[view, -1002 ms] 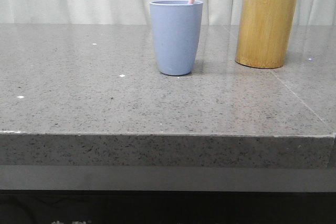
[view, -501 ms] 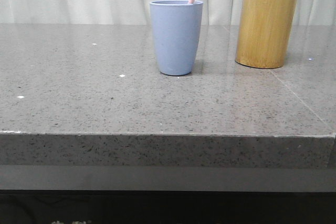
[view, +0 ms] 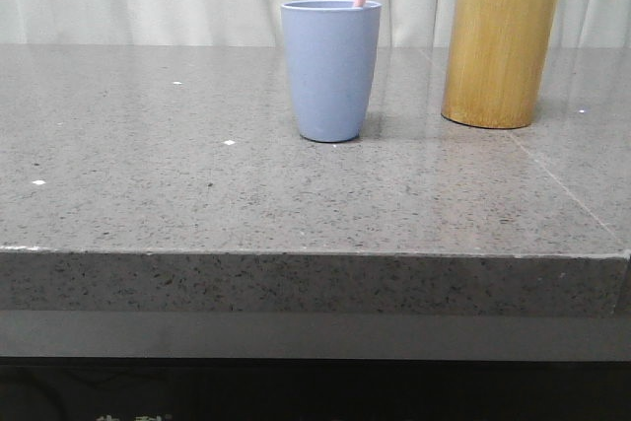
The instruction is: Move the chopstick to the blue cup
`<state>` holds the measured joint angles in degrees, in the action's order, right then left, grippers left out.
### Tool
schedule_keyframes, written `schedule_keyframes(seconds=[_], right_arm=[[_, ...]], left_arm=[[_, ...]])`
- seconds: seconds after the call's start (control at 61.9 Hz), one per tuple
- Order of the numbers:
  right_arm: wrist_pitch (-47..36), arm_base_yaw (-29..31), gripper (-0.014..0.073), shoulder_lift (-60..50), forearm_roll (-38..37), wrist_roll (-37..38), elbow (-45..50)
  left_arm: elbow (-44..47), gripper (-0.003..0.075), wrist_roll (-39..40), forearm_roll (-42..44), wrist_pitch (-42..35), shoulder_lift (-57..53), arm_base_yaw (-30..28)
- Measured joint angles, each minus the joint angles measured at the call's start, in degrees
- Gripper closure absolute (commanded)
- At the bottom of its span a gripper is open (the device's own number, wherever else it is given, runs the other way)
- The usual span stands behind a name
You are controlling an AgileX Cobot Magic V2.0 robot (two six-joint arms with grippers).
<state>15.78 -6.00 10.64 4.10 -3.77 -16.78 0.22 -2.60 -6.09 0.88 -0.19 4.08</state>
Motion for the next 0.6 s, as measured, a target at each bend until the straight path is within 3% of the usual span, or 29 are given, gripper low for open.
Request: schedule_keyframes(seconds=[0.242,0.598], right_arm=[[-6.3,3.1,0.0660,-10.9,0.0,-0.1,14.7],[-10.6,4.3,0.0660,-11.1,1.2,-0.1,18.3]], left_arm=[[0.0,0.0739,0.0,0.0,0.0,0.0,0.0],[0.0,0.0739,0.0,0.0,0.0,0.0,0.0]])
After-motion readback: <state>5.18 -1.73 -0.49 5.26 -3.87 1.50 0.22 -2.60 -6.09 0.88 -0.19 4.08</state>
